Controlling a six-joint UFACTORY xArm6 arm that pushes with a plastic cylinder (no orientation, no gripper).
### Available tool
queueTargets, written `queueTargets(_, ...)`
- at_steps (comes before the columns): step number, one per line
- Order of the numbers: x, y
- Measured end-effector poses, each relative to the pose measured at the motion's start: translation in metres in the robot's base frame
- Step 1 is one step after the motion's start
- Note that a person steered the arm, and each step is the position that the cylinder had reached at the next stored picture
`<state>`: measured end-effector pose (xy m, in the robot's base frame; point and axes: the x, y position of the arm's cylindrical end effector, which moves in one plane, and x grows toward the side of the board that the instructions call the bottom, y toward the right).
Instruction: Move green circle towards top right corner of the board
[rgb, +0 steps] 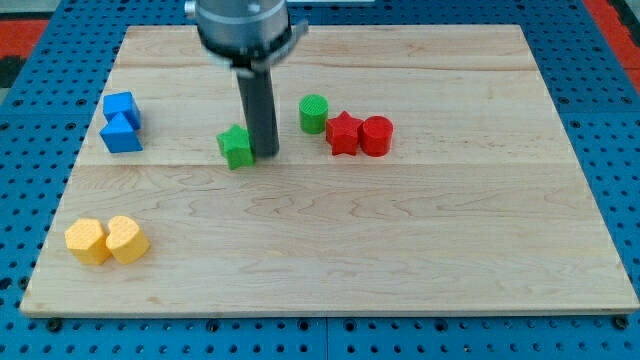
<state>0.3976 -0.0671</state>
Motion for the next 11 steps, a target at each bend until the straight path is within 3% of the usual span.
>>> queueTargets(1,-0.022,0.038)
queueTargets(3,-0.111,0.195)
queueTargets(4,-0.104,0.24)
queueTargets(5,-0.077,0.222)
queueTargets(6,-0.057,0.252)
queueTargets(7,-0.064,0.281)
queueTargets(8,-0.115,0.282)
queueTargets(9,-0.103,0.29)
queueTargets(10,-0.112,0.328)
queueTargets(11,-0.139,0.322)
